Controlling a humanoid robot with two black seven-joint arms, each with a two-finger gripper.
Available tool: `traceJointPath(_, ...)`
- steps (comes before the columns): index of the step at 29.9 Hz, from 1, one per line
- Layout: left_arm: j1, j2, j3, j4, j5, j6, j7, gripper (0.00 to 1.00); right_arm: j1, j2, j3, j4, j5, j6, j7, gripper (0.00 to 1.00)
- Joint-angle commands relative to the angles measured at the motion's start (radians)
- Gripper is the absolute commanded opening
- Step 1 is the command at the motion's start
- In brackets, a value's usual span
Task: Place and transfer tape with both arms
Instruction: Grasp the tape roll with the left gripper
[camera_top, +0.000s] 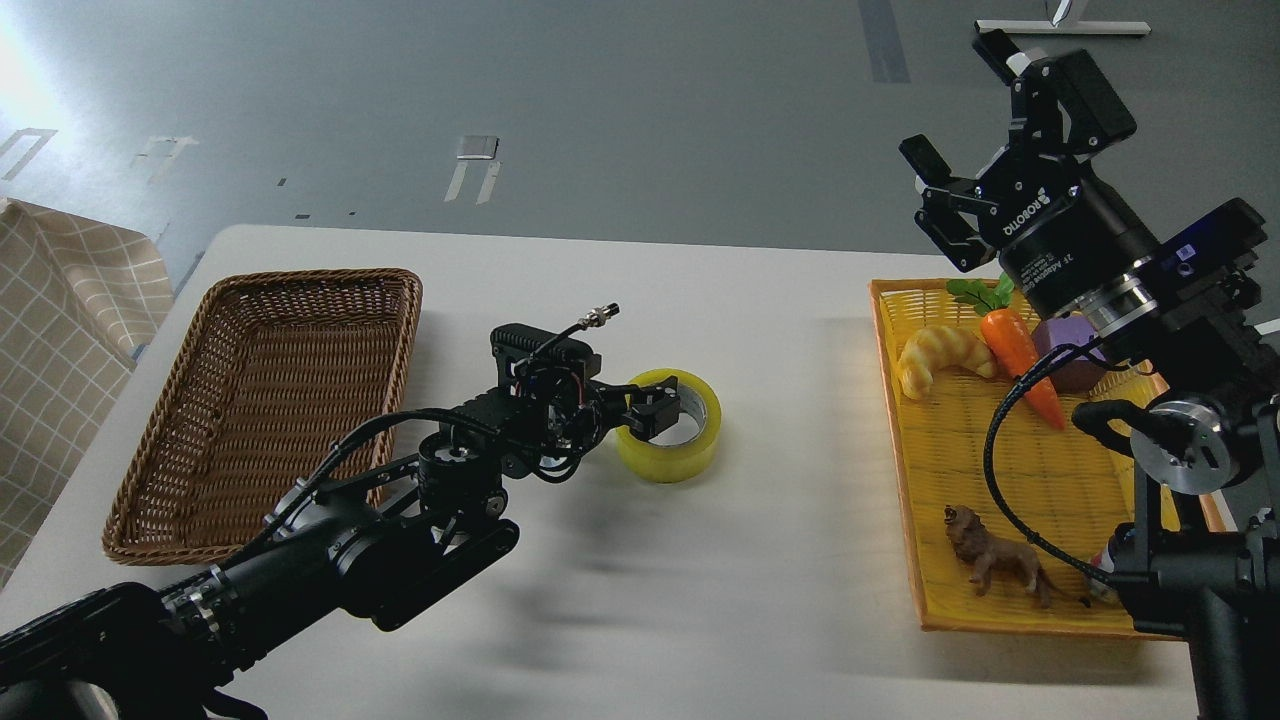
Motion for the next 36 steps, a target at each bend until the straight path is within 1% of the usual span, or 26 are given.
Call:
traceJointPath(1, 0.009, 0.0, 0.0, 0.0, -0.005, 0.0, -0.002, 0.99, -0.005, 0.0, 0.0, -0.002, 0.0, 0.0, 0.0, 1.0)
traceJointPath(4, 0.015, 0.0, 0.0, 0.002, -0.005, 0.006, -0.004, 0.98, -0.011, 0.0, 0.0, -0.002, 0.0, 0.0, 0.0, 1.0)
traceJointPath(6, 0.017, 0.0, 0.005, 0.003, -0.005, 0.03, -0.005, 0.97, -0.011, 0.0, 0.0, -0.002, 0.0, 0.0, 0.0, 1.0)
traceJointPath(10, 0.017, 0.0, 0.005, 0.032, -0.005, 0.032, -0.004, 0.95, -0.011, 0.0, 0.0, -0.002, 0.0, 0.0, 0.0, 1.0)
traceJointPath(11, 0.017, 0.001, 0.006, 0.038, -0.004, 0.032, -0.004, 0.85, -0.013, 0.0, 0.0, -0.002, 0.0, 0.0, 0.0, 1.0)
traceJointPath(13, 0.02, 0.001, 0.009, 0.038, -0.004, 0.032, -0.005, 0.77, -0.021, 0.0, 0.0, -0.002, 0.0, 0.0, 0.0, 1.0)
traceJointPath(25, 0.032, 0.017, 0.02, 0.038, -0.002, 0.032, -0.014, 0.77, -0.042, 0.0, 0.0, -0.005, -0.002, 0.0, 0.0, 1.0)
traceJointPath(27, 0.032, 0.015, 0.02, 0.035, -0.002, 0.032, -0.016, 0.74, -0.048, 0.0, -0.002, -0.003, -0.002, 0.0, 0.0, 1.0)
traceJointPath(28, 0.032, 0.014, 0.022, 0.029, -0.002, 0.03, -0.016, 0.67, -0.05, 0.0, -0.002, -0.003, -0.002, 0.0, 0.0, 1.0)
traceJointPath(29, 0.032, 0.013, 0.022, 0.026, -0.002, 0.03, -0.016, 0.65, -0.051, 0.0, -0.002, -0.003, -0.002, 0.0, 0.0, 1.0)
traceJointPath(36, 0.029, 0.009, 0.022, 0.018, -0.002, 0.024, -0.016, 0.63, -0.054, 0.0, -0.002, -0.005, -0.002, 0.0, 0.0, 1.0)
